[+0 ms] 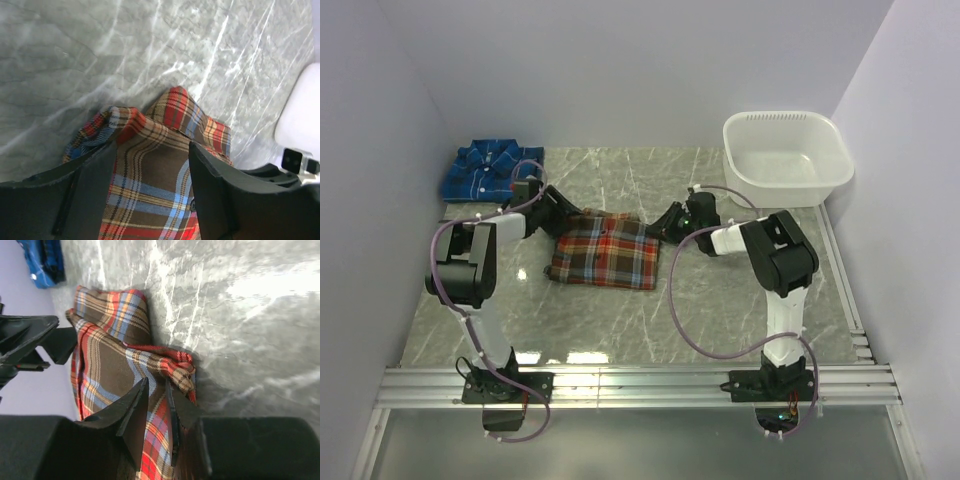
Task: Fold and stack the long sleeve shirts
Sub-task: Fold the shirt
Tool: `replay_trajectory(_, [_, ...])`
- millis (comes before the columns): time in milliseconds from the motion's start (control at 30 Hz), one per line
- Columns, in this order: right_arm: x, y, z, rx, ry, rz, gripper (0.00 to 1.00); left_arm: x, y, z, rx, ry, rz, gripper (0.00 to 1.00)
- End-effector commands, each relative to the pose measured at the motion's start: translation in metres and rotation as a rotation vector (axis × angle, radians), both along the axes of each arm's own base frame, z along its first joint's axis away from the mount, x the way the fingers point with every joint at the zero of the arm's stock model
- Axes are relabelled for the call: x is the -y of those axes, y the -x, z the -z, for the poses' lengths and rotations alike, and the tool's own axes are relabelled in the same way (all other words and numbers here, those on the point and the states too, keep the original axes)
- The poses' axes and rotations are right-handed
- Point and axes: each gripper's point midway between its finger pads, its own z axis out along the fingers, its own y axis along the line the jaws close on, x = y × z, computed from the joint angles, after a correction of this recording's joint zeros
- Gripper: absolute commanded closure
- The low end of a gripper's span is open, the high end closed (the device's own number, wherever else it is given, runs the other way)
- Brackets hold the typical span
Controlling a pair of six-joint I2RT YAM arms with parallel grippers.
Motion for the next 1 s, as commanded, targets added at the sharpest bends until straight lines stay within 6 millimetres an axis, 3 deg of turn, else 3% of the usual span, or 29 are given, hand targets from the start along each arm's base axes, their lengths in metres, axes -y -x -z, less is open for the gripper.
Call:
replay_trajectory(0, [0.017, -0.016, -0.015, 0.085, 0.001, 0.064, 0.71, -0.014, -0.009, -0.001, 0.02, -0.034, -0.059, 0.33])
replay_trajectory(33, [0.025, -0.014, -0.012, 0.077, 0.007, 0.076, 0.71, -0.017, -0.007, -0.001, 0.01, -0.044, -0.077, 0.33])
replay_trajectory(133, [0.037, -0.014, -0.031, 0.129, 0.027, 0.093, 0.71, -0.028, -0.005, -0.027, 0.057, -0.1, -0.108, 0.25])
replay_trajectory(167, [0.04, -0.011, -0.045, 0.141, 0.047, 0.095, 0.71, -0.03, -0.007, -0.051, 0.11, -0.115, -0.111, 0.18])
replay_trajectory(233, [0.048, -0.01, -0.058, 0.192, 0.112, 0.09, 0.69, -0.033, -0.002, -0.072, 0.136, -0.198, -0.093, 0.12])
replay_trajectory(267, [0.055, -0.006, -0.074, 0.209, 0.136, 0.102, 0.67, -0.033, 0.001, -0.093, 0.176, -0.229, -0.088, 0.07])
replay_trajectory(300, [0.06, -0.004, -0.08, 0.235, 0.176, 0.094, 0.66, -0.024, 0.006, -0.105, 0.185, -0.27, -0.063, 0.05])
replay_trajectory(333, [0.064, -0.002, -0.087, 0.245, 0.198, 0.097, 0.58, -0.027, 0.009, -0.114, 0.204, -0.348, -0.056, 0.03])
replay_trajectory(400, [0.078, 0.008, -0.098, 0.236, 0.273, 0.107, 0.44, -0.007, 0.021, -0.14, 0.26, -0.416, -0.017, 0.01])
replay_trajectory(467, [0.091, 0.021, -0.11, 0.218, 0.33, 0.128, 0.34, -0.004, 0.034, -0.157, 0.307, -0.542, -0.003, 0.01])
replay_trajectory(500, [0.095, 0.023, -0.116, 0.236, 0.349, 0.127, 0.26, 0.019, 0.046, -0.16, 0.328, -0.569, 0.055, 0.01])
replay_trajectory(533, [0.1, 0.029, -0.116, 0.22, 0.368, 0.124, 0.24, 0.021, 0.053, -0.159, 0.325, -0.623, 0.075, 0.01])
replay_trajectory(600, [0.11, 0.044, -0.125, 0.211, 0.398, 0.121, 0.19, 0.048, 0.071, -0.158, 0.338, -0.652, 0.169, 0.01])
replay_trajectory(700, [0.128, 0.061, -0.134, 0.199, 0.45, 0.148, 0.18, 0.083, 0.096, -0.144, 0.329, -0.745, 0.311, 0.01])
replay_trajectory(767, [0.142, 0.074, -0.14, 0.189, 0.477, 0.182, 0.18, 0.095, 0.108, -0.128, 0.297, -0.851, 0.368, 0.01])
replay_trajectory(800, [0.148, 0.078, -0.142, 0.19, 0.488, 0.198, 0.18, 0.119, 0.121, -0.128, 0.325, -0.872, 0.432, 0.01])
replay_trajectory(833, [0.159, 0.085, -0.146, 0.203, 0.5, 0.24, 0.16, 0.128, 0.126, -0.116, 0.315, -0.921, 0.475, 0.01])
replay_trajectory(933, [0.186, 0.1, -0.137, 0.167, 0.53, 0.33, 0.1, 0.162, 0.145, -0.11, 0.365, -1.014, 0.583, 0.02])
replay_trajectory(967, [0.191, 0.106, -0.142, 0.179, 0.52, 0.351, 0.1, 0.171, 0.148, -0.096, 0.356, -1.05, 0.621, 0.03])
